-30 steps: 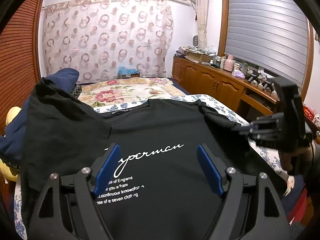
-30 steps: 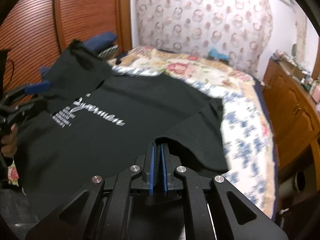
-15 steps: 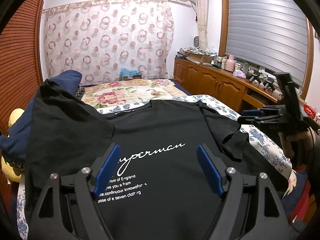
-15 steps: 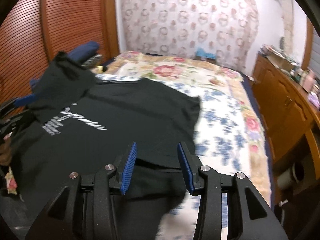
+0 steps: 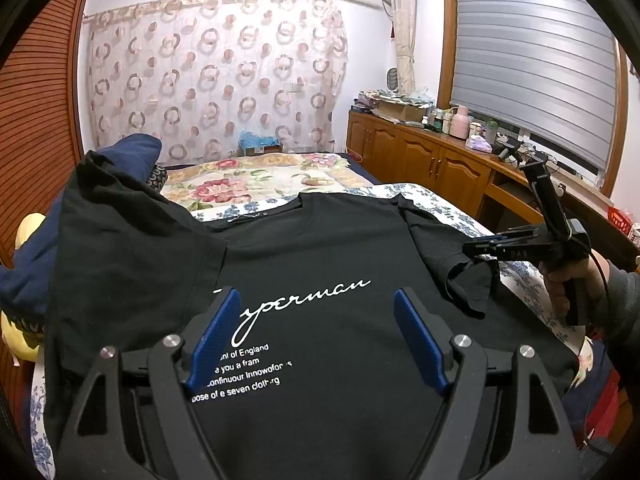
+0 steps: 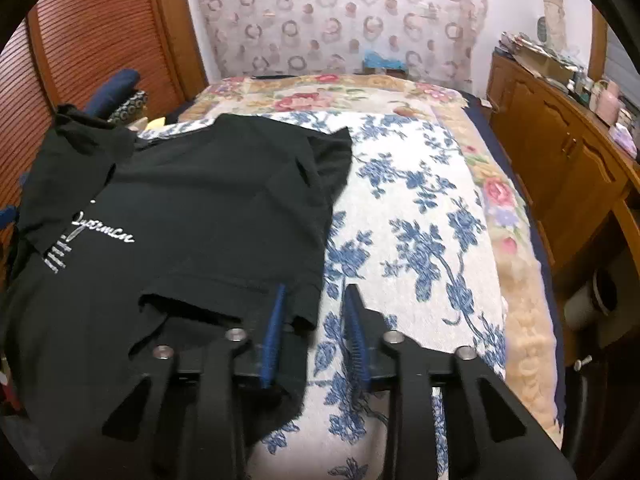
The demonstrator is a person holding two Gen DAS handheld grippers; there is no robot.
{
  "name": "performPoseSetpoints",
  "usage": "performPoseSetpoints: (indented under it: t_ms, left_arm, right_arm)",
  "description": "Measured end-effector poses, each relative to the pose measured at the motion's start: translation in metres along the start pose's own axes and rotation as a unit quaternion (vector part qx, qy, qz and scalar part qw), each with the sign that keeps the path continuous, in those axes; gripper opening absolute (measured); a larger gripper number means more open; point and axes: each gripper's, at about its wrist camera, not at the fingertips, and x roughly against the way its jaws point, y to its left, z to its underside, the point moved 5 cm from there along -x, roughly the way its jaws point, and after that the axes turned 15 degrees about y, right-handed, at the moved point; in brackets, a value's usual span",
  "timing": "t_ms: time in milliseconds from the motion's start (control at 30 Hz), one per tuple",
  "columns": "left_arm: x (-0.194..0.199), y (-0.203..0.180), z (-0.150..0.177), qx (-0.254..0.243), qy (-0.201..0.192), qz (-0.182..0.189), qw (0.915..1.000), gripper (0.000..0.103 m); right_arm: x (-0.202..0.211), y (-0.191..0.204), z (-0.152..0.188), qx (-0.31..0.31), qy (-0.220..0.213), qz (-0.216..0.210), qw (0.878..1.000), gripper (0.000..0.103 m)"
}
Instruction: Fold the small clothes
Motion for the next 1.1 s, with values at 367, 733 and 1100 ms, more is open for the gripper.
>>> performPoseSetpoints:
  t_ms: [367, 733, 1100]
  left_arm:
    - [0.001, 0.008, 0.001, 0.007, -0.004, -0.005, 1.0000, 0.079]
    - [0.005, 0.032, 0.007, 0.028, -0.005, -0.019, 0.9994, 0.079]
    - [0.010, 0.053, 0.002, 0.034, -0.007, -0.042, 0.9985, 0.079]
  right_arm:
    - [0.028, 0.055, -0.047, 0.060, -0.049, -0.024, 0.997, 0.003]
    - [0.016, 0.115, -0.104, 0.075, -0.049, -0.061, 0.994, 0.019]
    - [0.013, 0.054, -0.088, 0.043, -0.041, 0.029, 0.998, 0.059]
